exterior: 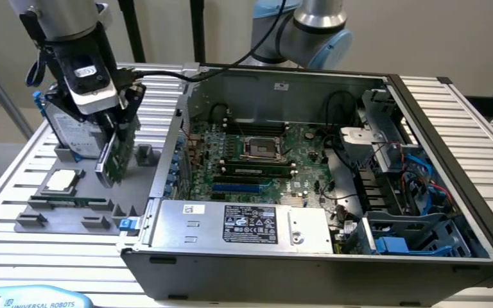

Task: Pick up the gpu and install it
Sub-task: 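Pick up the gpu and move the gpu toward the slot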

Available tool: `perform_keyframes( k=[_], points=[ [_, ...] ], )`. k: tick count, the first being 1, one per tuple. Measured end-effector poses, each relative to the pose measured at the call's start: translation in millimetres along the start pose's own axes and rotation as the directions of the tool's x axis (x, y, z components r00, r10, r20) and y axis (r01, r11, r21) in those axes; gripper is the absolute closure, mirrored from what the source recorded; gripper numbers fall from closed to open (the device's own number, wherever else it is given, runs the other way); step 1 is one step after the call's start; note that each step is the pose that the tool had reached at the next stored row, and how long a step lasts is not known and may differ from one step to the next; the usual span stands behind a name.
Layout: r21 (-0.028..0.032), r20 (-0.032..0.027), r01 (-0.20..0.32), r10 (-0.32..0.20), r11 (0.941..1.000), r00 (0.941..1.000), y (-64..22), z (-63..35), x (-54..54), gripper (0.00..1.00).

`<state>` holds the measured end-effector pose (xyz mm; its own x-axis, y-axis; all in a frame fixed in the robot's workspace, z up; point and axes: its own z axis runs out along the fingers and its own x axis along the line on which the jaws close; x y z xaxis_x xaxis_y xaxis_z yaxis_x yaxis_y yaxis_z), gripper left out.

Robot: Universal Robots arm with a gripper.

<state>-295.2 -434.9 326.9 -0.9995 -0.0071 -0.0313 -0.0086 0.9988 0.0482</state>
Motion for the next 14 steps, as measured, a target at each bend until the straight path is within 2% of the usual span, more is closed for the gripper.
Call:
perform_keyframes(
  k=[4, 8, 14],
  points=[
    [0.0001, -0.0002, 0.0, 0.0, 1.0, 1.0, 0.8, -17.9, -2.3, 0.73],
    [0.0, -0.0007, 0.0, 0.0, 1.0, 1.0, 1.7, -36.2, -9.1, 0.73],
    [0.0, -0.0029, 0.0, 0.0, 1.0, 1.0, 2.8, -62.7, -29.4, 0.73]
  ],
)
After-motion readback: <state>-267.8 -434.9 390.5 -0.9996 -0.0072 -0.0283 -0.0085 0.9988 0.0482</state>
